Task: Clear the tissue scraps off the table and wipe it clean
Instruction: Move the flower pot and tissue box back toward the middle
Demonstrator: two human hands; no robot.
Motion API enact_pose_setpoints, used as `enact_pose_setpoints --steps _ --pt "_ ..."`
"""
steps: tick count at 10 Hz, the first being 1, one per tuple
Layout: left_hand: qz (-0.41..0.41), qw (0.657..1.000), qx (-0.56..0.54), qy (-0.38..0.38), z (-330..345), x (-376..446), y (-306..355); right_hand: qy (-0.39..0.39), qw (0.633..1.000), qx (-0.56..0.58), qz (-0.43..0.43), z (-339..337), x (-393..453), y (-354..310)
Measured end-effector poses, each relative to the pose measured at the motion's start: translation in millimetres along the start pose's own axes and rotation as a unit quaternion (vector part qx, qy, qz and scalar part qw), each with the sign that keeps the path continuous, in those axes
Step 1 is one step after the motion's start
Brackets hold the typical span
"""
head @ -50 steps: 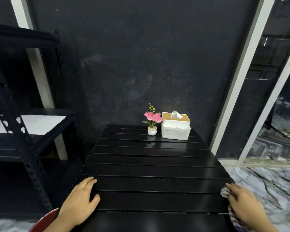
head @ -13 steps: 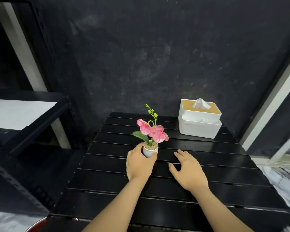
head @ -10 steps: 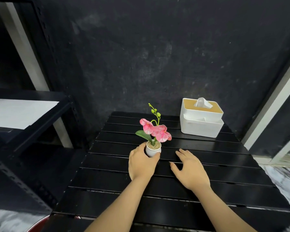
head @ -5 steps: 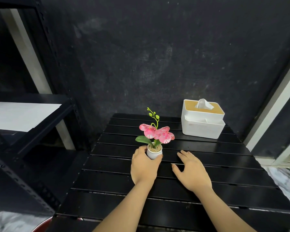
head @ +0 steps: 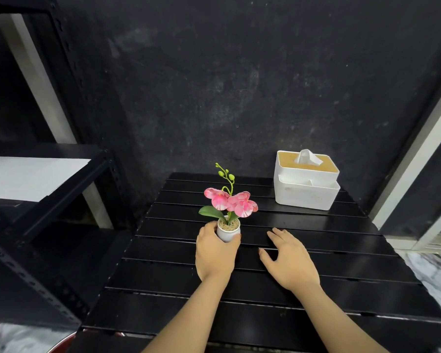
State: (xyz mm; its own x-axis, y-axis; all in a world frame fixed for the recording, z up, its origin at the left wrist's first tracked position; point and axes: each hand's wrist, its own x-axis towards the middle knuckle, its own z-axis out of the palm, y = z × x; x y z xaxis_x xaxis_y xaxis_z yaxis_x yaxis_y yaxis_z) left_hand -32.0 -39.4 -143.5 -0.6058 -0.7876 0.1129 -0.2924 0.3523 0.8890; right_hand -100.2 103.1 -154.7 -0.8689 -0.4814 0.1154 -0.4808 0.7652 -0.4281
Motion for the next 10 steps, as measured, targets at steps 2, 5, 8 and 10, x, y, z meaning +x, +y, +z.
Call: enact_pose_setpoints --steps 2,5,8,10 --pt "0.0 1.0 0.003 0.001 0.4 0.1 -0.5 -0.002 1.0 0.002 0.0 1.0 -0.2 0.6" --pt "-0.004 1.0 0.014 0.0 1.2 1.1 -2.2 0.0 1.0 -0.001 0.0 1.9 0.7 1.6" --pt "0.005 0.998 0.022 -0.053 -6.9 1.2 -8.8 -0.027 1.0 -0.007 -0.005 -1.8 1.1 2.1" --pt "0.059 0.989 0.064 -0.122 -31.4 -28.8 -18.6 -0.089 0.993 0.08 0.011 -24.3 -7.0 -0.3"
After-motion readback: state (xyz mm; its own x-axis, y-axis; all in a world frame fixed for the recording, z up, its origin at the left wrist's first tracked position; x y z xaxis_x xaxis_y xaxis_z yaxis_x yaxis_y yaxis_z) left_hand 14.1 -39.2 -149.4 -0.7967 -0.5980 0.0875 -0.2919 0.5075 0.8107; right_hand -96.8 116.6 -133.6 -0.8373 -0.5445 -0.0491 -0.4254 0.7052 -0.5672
